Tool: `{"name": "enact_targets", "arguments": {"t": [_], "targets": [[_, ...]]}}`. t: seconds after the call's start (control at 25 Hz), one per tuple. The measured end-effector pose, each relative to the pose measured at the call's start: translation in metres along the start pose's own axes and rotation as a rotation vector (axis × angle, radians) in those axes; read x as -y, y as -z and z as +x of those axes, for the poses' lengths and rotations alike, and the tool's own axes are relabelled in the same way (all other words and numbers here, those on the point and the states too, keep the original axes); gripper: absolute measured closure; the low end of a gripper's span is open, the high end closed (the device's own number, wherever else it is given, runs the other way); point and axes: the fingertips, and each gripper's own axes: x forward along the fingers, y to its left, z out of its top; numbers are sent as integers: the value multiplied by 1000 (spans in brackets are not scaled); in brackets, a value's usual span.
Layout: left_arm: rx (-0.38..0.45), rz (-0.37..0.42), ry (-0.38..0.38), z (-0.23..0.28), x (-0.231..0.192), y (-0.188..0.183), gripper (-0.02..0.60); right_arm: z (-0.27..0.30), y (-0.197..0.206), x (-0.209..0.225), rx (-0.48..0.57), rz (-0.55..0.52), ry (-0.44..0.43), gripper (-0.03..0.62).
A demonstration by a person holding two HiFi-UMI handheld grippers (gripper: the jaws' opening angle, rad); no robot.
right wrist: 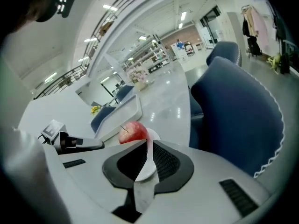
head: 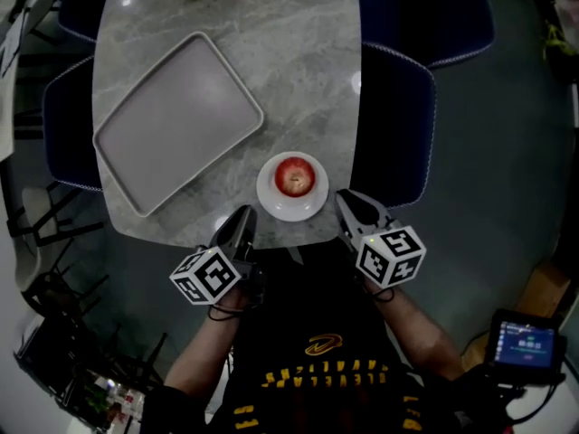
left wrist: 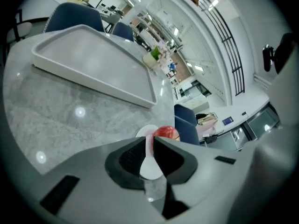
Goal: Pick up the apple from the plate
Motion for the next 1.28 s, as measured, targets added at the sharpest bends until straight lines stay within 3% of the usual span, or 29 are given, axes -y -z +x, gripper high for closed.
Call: {"name": "enact_targets", "arguments": {"t": [0.12, 0.28, 0.52, 0.68, 0.92, 1.08, 1.2, 1.28], "targets": [[120, 51, 20, -24, 30, -5, 531, -16, -25, -28, 104, -80, -125, 551], [220, 126, 63, -55, 70, -3, 545, -36, -41, -63, 178, -113, -251, 589], [310, 202, 107, -79, 96, -4, 580, -41, -36, -100, 187, -182, -343, 589], [354, 306, 123, -108, 112, -9, 580, -58, -40, -138, 198, -241, -385, 589], [414, 482, 241, -151, 148, -15, 580, -79, -51, -185, 275, -338, -343, 589], [464, 601, 275, -182, 167, -15, 580, -95, -58, -216, 326, -445, -318, 589], [457, 619, 356, -189, 183, -8, 580, -123, -65, -222, 407, -592, -200, 589], [455, 620, 393, -194, 188, -6, 580, -138, -65, -231, 451, -639, -169, 589]]}}
